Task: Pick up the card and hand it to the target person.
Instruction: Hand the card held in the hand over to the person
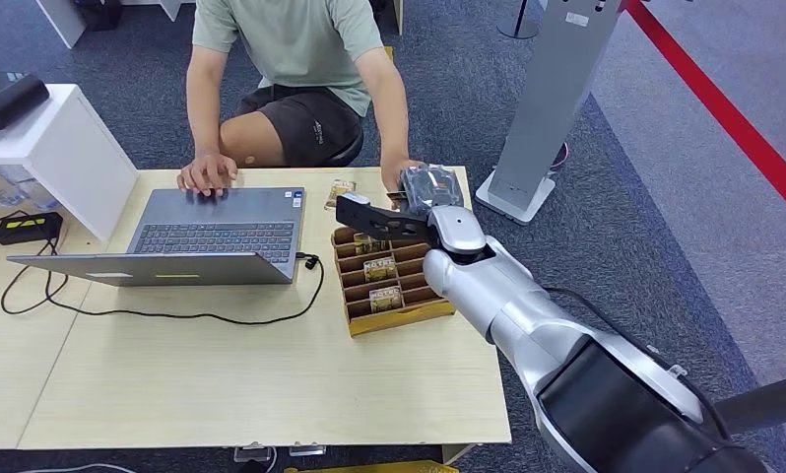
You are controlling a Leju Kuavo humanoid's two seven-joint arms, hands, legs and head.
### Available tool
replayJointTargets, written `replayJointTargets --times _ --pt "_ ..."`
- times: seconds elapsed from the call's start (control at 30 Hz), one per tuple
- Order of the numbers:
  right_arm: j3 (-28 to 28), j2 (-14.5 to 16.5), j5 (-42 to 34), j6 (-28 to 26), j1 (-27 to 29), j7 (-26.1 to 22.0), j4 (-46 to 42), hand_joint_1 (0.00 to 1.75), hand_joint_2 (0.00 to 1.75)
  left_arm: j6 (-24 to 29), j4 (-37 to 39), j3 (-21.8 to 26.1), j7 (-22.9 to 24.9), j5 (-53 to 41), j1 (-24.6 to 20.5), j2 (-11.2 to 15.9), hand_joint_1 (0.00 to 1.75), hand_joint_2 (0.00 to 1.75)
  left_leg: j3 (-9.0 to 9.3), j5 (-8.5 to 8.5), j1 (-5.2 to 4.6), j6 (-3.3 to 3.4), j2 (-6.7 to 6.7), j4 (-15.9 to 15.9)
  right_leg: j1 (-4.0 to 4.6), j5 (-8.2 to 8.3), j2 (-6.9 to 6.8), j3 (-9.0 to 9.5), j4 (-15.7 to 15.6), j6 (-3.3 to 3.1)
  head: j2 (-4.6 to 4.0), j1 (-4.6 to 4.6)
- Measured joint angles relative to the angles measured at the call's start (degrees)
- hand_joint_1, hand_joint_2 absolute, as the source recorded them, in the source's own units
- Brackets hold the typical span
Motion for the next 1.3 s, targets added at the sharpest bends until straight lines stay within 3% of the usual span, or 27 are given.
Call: replayJointTargets --times 0.57,0.7,0.8,0.93,1.3 --pt "0.0 0.5 1.6 -3.9 -2.0 -2.1 -0.9 1.50 1.75 -0.2 0.0 0.0 -0.2 0.7 -0.1 0.0 0.00 1.75 -0.08 0.01 0.00 0.00 0.00 0.0 0.00 0.01 0.00 -0.08 0.0 0.01 0.00 0.05" --pt "0.0 0.7 1.9 -3.9 -2.0 -2.2 -0.9 0.00 1.75 -0.3 0.0 0.0 -0.2 0.8 -0.1 0.0 0.00 1.75 -0.09 0.00 0.00 0.00 0.00 0.0 0.00 0.01 0.00 -0.11 0.0 0.01 0.00 -0.02" --pt "0.0 0.7 2.0 -4.0 -2.0 -2.4 -1.0 0.00 1.75 -0.7 0.0 0.0 -0.3 0.8 -0.1 0.0 0.00 1.75 -0.10 0.01 0.00 0.00 0.00 0.0 0.00 0.01 0.00 -0.11 0.0 0.01 0.00 -0.06" --pt "0.0 0.9 2.0 -4.1 -2.0 -2.9 -1.1 0.00 1.75 -0.7 0.0 0.0 -0.5 1.0 -0.2 0.0 0.00 0.00 -0.11 0.01 0.00 0.00 0.00 0.0 0.00 0.01 0.00 -0.11 0.0 0.01 0.00 -0.03" --pt "0.0 1.2 2.2 -4.8 -2.0 -3.8 -1.1 0.00 1.75 -0.4 0.0 0.0 -0.5 1.7 -0.2 0.2 0.00 0.00 -0.13 0.01 0.00 0.00 0.00 0.0 0.00 0.01 -0.01 -0.14 0.0 0.01 0.00 0.00"
